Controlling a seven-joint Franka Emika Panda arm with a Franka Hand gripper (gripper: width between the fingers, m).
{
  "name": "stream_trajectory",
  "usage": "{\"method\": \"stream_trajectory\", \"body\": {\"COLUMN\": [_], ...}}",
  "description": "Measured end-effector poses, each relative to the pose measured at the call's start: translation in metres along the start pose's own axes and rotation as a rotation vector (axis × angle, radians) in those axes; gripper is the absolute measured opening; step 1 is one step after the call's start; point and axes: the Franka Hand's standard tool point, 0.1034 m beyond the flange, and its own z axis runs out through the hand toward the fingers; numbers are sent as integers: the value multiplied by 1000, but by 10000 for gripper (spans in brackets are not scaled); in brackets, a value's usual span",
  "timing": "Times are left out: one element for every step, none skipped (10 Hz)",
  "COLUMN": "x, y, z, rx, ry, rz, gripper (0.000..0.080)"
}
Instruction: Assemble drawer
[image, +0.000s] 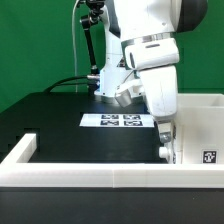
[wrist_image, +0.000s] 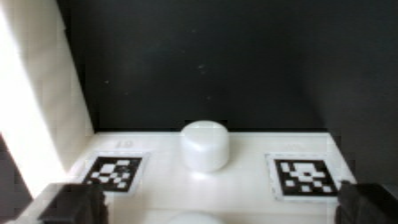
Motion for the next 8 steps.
{"method": "stream_trajectory", "body": {"x": [3,3,2,-14,-41,-64,-79,-78], "y": [0,1,1,-1,-5,-4,-4,-5], "z": [0,0,-1,-3,-9,-19,-31,-31], "rx": [-1,-1,-2,13,38,31,14,16], "ry": [-4,-9,-10,-17,-28,-39,-52,-50], "rz": [-15,-13,-17,-56,-62,-49,-30,-26], "gripper": [649,649,649,649,649,649,649,649]}}
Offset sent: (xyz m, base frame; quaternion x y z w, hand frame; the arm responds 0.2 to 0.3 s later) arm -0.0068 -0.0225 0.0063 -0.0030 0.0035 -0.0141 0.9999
